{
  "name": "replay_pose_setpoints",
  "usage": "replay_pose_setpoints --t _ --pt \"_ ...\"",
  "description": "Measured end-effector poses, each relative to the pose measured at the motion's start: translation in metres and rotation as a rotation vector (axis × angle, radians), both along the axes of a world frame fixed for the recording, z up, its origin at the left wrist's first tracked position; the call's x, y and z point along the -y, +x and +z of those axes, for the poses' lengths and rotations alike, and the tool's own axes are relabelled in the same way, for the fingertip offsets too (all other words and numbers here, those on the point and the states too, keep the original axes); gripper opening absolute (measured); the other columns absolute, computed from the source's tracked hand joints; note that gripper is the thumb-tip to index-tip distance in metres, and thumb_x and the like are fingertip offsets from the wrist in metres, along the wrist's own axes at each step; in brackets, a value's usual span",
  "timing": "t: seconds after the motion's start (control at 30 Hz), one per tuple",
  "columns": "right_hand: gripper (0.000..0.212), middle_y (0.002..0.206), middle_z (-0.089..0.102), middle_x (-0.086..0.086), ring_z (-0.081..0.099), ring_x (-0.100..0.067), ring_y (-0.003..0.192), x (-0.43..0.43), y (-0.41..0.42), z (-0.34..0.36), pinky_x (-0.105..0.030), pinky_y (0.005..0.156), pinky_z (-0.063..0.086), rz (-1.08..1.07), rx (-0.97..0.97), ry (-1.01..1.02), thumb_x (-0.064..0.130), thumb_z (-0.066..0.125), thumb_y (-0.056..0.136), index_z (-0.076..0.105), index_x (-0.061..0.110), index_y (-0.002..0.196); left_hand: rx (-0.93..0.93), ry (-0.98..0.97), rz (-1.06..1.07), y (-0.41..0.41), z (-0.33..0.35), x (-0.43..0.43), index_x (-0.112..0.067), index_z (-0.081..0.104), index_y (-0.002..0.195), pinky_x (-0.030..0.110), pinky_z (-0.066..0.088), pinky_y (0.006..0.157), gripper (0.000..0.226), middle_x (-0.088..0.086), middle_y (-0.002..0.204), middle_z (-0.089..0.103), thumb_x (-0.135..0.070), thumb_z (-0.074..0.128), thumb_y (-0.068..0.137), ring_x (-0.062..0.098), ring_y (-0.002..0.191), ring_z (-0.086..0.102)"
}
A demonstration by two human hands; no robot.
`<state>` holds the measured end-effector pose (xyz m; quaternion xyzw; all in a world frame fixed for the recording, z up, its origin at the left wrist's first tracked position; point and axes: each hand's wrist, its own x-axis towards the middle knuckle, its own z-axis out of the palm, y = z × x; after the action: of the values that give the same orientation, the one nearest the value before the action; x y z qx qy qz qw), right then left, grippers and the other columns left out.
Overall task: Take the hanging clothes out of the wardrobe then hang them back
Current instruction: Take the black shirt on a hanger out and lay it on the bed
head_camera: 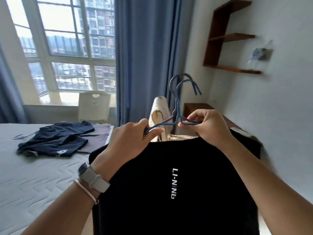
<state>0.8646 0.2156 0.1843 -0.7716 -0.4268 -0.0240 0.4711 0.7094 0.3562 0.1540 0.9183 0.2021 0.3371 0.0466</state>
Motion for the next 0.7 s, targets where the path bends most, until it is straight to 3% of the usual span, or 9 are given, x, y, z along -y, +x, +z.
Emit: replay_pose_setpoints --t 0.13,0.23,0.3,0.43,0.53,0.6,0.63,0.7 --pt "0.024 0.053 0.058 0.003 0.043 -0.005 0.048 -0.083 0.036 -0.005 -0.025 0.056 0.035 0.169 -0.047 0.013 0.033 0.083 0.06 0.062 0.021 0.057 0.082 0.025 0.106 0.004 -0.016 -0.074 -0.016 0.052 0.082 0.028 0.033 0.064 0.073 -0.003 0.077 0.06 -0.079 0.016 0.076 0.021 0.07 0.052" --pt "0.025 0.048 0.054 0.003 0.04 -0.005 0.045 -0.147 0.06 -0.013 -0.019 0.05 0.033 0.304 -0.075 0.005 0.027 0.083 0.062 0.06 0.019 0.058 0.11 0.08 0.214 0.004 -0.033 -0.126 -0.011 0.057 0.076 0.027 0.035 0.057 0.088 0.002 0.071 0.066 -0.079 0.001 0.075 0.029 0.066 0.063" --pt "0.027 0.037 0.051 0.011 0.04 -0.003 0.036 -0.194 0.074 -0.023 -0.008 0.042 0.028 0.387 -0.052 -0.019 0.029 0.083 0.063 0.057 0.022 0.056 0.12 0.05 0.295 0.008 -0.043 -0.154 -0.009 0.054 0.066 0.027 0.036 0.051 0.086 0.001 0.058 0.061 -0.078 0.003 0.076 0.03 0.056 0.062" --pt "0.028 0.036 0.05 0.017 0.044 0.001 0.037 -0.29 0.106 -0.041 -0.007 0.041 0.032 0.548 -0.004 -0.1 0.034 0.081 0.066 0.056 0.024 0.056 0.165 0.067 0.482 0.023 -0.056 -0.204 -0.02 0.037 0.056 0.021 0.029 0.047 0.065 -0.013 0.046 0.032 -0.075 0.011 0.079 0.016 0.044 0.04" --pt "0.037 0.046 0.043 0.008 0.038 -0.005 0.045 -0.359 0.13 -0.053 -0.02 0.052 0.031 0.7 0.073 -0.228 0.047 0.072 0.07 0.055 0.018 0.056 0.154 0.067 0.654 0.033 -0.066 -0.242 -0.018 0.043 0.055 0.018 0.023 0.041 0.072 -0.011 0.043 0.032 -0.076 0.006 0.078 0.016 0.043 0.04" --pt "0.046 0.056 0.041 0.007 0.041 -0.013 0.057 -0.404 0.148 -0.062 -0.029 0.061 0.034 0.786 0.143 -0.299 0.063 0.059 0.071 0.047 0.022 0.054 0.16 0.069 0.779 0.036 -0.07 -0.265 -0.015 0.047 0.055 0.021 0.026 0.045 0.078 -0.005 0.044 0.045 -0.077 0.004 0.077 0.023 0.044 0.047" --pt "0.045 0.064 0.046 0.009 0.047 -0.014 0.065 -0.424 0.155 -0.066 -0.032 0.067 0.039 0.816 0.166 -0.347 0.072 0.05 0.068 0.05 0.028 0.059 0.17 0.071 0.835 0.036 -0.069 -0.275 -0.016 0.046 0.054 0.021 0.026 0.045 0.077 0.001 0.046 0.049 -0.077 0.004 0.077 0.024 0.044 0.049" --pt "0.05 0.09 0.058 0.011 0.057 -0.016 0.09 -0.464 0.168 -0.071 -0.035 0.085 0.047 0.891 0.19 -0.458 0.079 0.043 0.064 0.06 0.04 0.091 0.191 0.07 0.941 0.032 -0.069 -0.294 -0.019 0.038 0.054 0.023 0.026 0.046 0.071 0.003 0.046 0.046 -0.078 0.004 0.075 0.023 0.045 0.045"
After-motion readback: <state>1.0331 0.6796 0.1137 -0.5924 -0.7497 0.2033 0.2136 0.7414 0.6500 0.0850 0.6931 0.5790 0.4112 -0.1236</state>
